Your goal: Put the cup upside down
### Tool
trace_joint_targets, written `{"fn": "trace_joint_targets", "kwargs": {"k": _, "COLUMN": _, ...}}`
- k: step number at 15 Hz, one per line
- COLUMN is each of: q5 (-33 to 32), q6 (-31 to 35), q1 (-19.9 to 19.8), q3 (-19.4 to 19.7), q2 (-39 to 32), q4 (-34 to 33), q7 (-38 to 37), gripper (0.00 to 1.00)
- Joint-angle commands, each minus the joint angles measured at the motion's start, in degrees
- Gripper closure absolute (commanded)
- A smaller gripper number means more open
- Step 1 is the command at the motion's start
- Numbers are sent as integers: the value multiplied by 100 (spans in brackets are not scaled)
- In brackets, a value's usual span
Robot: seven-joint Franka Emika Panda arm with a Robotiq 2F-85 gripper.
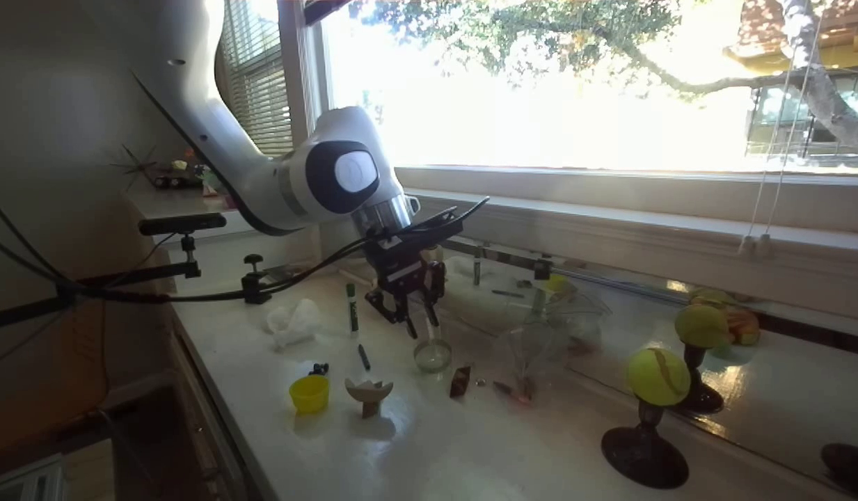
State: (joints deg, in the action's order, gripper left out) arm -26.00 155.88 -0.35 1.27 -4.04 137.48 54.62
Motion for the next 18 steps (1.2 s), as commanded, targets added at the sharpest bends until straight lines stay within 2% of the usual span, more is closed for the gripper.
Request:
{"fn": "trace_joint_targets", "kwargs": {"k": 1, "q5": -401, "q6": -226, "q1": -44, "q3": 104, "q2": 246, "q4": 60, "q7": -788, "gripper": 26}}
{"fn": "trace_joint_targets", "kwargs": {"k": 5, "q5": -102, "q6": -167, "q1": -151, "q3": 151, "q2": 116, "q4": 113, "q7": -920, "gripper": 0}}
{"fn": "trace_joint_targets", "kwargs": {"k": 12, "q5": 527, "q6": 152, "q1": -226, "q3": 32, "q2": -228, "q4": 136, "q7": -401, "gripper": 0}}
{"fn": "trace_joint_targets", "kwargs": {"k": 18, "q5": 483, "q6": 384, "q1": -257, "q3": -47, "q2": -354, "q4": 239, "q7": -54, "gripper": 0}}
